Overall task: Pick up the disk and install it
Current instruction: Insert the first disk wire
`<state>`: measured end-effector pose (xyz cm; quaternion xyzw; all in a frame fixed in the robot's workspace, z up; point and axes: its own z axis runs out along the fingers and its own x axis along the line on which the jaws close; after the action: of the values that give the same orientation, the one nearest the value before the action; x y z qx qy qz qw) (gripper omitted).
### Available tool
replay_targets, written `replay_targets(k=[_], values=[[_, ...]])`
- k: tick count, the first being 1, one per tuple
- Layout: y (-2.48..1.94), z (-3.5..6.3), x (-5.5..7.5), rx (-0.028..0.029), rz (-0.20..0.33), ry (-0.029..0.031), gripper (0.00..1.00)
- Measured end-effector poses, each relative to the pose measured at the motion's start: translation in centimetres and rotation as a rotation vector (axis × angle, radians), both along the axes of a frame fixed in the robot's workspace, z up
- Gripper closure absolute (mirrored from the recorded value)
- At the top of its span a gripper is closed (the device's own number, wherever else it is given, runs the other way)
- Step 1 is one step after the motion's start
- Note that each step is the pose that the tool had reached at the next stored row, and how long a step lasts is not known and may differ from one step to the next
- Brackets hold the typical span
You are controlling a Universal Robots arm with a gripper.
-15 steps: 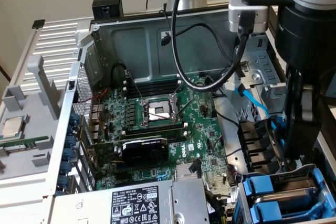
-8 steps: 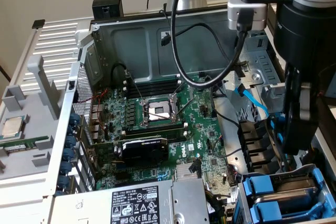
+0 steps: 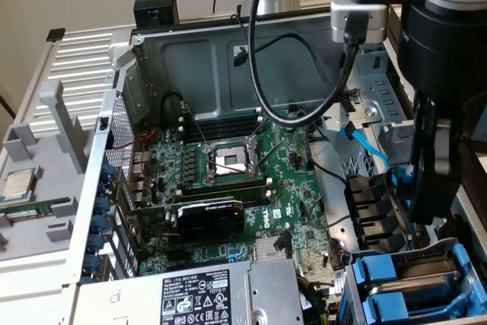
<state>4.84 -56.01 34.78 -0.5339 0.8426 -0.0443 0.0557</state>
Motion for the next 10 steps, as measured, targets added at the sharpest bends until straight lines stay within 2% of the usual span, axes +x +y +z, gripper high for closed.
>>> replay_targets(k=[10], values=[[-0.18, -0.02, 0.25, -0.0001, -0.002, 0.0001, 0.38]])
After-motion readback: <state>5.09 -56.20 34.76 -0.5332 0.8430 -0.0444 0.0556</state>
